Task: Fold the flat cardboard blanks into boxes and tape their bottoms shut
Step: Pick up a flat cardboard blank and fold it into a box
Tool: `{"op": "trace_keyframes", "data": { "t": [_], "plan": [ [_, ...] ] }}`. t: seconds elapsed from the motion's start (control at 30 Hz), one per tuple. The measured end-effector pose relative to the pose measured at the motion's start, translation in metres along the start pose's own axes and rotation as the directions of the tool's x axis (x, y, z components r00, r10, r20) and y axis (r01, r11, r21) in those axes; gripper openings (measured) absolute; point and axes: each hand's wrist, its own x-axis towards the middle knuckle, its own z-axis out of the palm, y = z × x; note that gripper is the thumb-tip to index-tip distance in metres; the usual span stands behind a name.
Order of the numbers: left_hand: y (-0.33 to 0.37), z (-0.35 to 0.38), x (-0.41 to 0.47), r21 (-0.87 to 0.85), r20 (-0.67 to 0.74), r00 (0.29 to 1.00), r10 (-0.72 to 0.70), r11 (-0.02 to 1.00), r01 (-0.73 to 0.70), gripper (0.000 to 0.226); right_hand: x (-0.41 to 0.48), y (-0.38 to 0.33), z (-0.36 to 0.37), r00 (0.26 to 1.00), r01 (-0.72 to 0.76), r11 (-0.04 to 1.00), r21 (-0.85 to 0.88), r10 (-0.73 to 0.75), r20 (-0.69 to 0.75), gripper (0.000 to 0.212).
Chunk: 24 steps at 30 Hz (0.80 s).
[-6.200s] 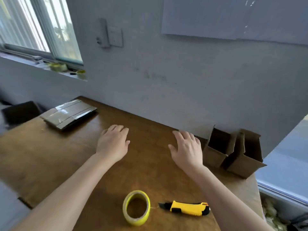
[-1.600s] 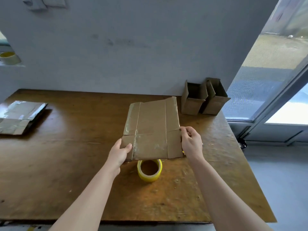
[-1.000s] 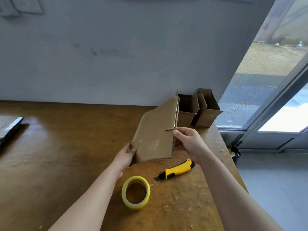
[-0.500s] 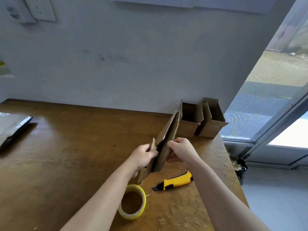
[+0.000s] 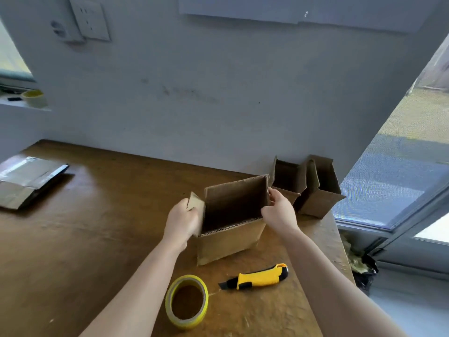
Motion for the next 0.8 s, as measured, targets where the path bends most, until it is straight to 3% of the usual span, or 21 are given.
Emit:
{"op": "trace_keyframes", "data": {
  "t": [0.07,0.13,0.23,0.33,0.4,0.47,0.57,0.63,0.73,0.8],
  "plan": [
    [-0.001,-0.004,0.01,-0.053,-0.067,0.997,-0.039,0.998,0.036,0.032,-0.001,0.001,-0.002,0.994,0.111,0.964,-0.24,-0.102,0.051,0.068],
    [0.0,-0.004,0.017,0.018,-0.063,0.997,-0.048,0.999,0.049,0.041,-0.002,0.002,-0.001,0.98,0.193,0.902,-0.386,-0.16,0.116,0.063],
    [0.003,0.002,0.017,0.282,-0.068,0.995,0.075,0.958,-0.053,0.048,-0.003,0.004,-0.001,0.958,0.286,0.857,-0.43,-0.241,0.157,0.056],
    [0.002,0.003,0.013,0.319,-0.032,0.979,0.2,0.931,-0.179,0.054,0.002,0.003,-0.004,0.928,0.369,0.808,-0.459,-0.29,0.236,0.059],
    [0.001,0.004,0.007,0.354,0.084,0.957,0.278,0.89,-0.289,0.053,0.006,0.002,-0.004,0.915,0.392,0.785,-0.48,-0.278,0.293,0.063],
    [0.003,0.002,0.004,0.477,0.233,0.915,0.329,0.781,-0.402,0.066,0.008,0.0,-0.003,0.905,0.408,0.763,-0.502,-0.264,0.335,0.067],
    [0.012,-0.009,0.008,0.58,0.445,0.874,0.193,0.681,-0.446,0.102,0.012,-0.004,-0.011,0.87,0.364,0.829,-0.426,-0.139,0.473,0.097],
    [0.015,-0.016,0.013,0.64,0.519,0.852,0.069,0.63,-0.441,0.1,0.016,-0.004,-0.02,0.827,0.359,0.838,-0.411,-0.081,0.557,0.103],
    [0.011,-0.018,0.022,0.611,0.482,0.866,0.134,0.657,-0.442,0.053,0.02,0.0,-0.02,0.852,0.45,0.768,-0.455,-0.217,0.477,0.054],
    [0.007,-0.016,0.025,0.533,0.378,0.896,0.233,0.736,-0.416,0.053,0.016,-0.001,-0.012,0.888,0.444,0.762,-0.472,-0.304,0.344,0.03]
  ]
}}
